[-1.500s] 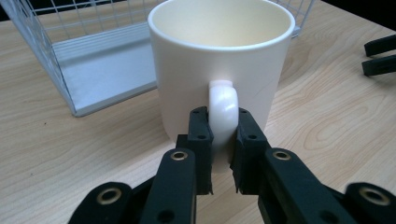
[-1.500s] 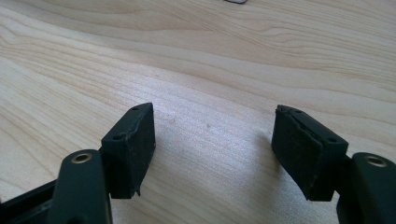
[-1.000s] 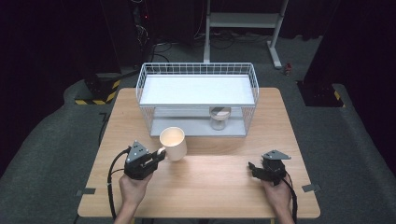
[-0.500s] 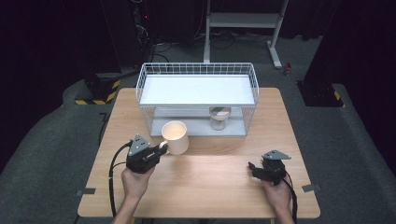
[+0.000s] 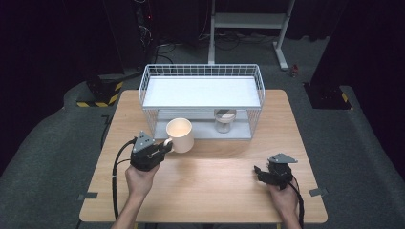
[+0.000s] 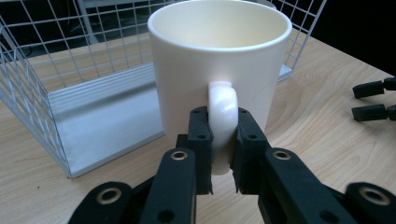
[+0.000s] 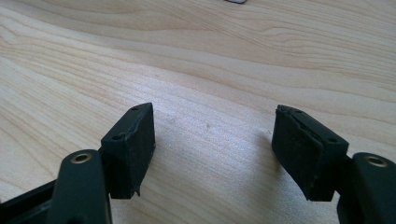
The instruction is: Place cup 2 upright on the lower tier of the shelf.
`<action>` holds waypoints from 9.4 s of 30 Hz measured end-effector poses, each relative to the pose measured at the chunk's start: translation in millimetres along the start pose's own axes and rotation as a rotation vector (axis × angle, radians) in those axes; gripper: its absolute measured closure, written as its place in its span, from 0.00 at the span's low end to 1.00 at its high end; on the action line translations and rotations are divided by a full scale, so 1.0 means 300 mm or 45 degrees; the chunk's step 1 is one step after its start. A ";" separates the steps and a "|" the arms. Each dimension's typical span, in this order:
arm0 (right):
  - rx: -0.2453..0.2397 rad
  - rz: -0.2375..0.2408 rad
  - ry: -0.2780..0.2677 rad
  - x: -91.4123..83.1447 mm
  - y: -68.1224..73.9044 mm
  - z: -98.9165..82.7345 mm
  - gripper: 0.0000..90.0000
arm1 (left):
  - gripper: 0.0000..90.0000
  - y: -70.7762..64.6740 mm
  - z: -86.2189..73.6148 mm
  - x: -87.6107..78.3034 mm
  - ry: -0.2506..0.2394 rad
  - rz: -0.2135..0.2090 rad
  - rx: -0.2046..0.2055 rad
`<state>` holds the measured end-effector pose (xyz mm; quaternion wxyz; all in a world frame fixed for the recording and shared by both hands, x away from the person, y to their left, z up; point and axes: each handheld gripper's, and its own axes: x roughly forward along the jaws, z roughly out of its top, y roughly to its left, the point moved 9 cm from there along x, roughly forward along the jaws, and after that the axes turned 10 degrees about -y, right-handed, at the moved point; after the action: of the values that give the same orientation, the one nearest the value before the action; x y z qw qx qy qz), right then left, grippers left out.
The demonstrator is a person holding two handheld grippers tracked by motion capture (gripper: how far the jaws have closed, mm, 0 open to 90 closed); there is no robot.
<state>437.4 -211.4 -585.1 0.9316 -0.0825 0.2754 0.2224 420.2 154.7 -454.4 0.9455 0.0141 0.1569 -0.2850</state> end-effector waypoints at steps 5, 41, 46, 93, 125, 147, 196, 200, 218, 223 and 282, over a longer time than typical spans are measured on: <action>0.000 0.000 0.000 0.000 0.000 0.000 0.34 | 0.89 0.006 0.018 0.011 0.001 0.007 0.012; 0.002 0.002 0.001 0.000 0.000 0.000 0.34 | 0.89 0.052 0.044 0.127 0.000 0.087 0.048; 0.003 0.002 0.001 0.000 0.000 0.000 0.34 | 0.89 0.062 0.042 0.142 -0.002 0.100 0.045; 0.014 0.006 0.004 0.000 0.000 -0.001 0.34 | 0.89 0.098 0.021 0.290 -0.016 0.175 0.038; 0.009 0.010 0.004 -0.001 0.001 -0.001 0.34 | 0.89 0.144 -0.064 0.394 0.050 0.263 0.023; 0.009 0.011 0.003 0.000 0.002 -0.001 0.34 | 0.89 0.173 -0.081 0.433 0.106 0.305 0.024; 0.009 0.009 0.003 0.000 0.001 -0.001 0.34 | 0.56 0.176 -0.118 0.439 0.140 0.295 -0.026; 0.009 0.009 0.003 0.000 0.001 -0.001 0.34 | 0.51 0.177 -0.113 0.419 0.124 0.273 -0.060; 0.011 0.011 0.003 0.000 0.001 -0.001 0.34 | 0.47 0.171 -0.084 0.320 0.078 0.239 -0.061; 0.011 0.011 0.003 0.000 0.001 -0.001 0.34 | 0.47 0.168 -0.075 0.287 0.061 0.224 -0.068; 0.010 0.010 0.003 0.000 0.001 -0.001 0.34 | 0.46 0.100 -0.066 -0.006 -0.012 0.127 -0.128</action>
<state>437.1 -211.2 -585.4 0.9307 -0.0779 0.2777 0.2249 429.5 182.9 -474.5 0.9587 -0.0269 0.1657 -0.2296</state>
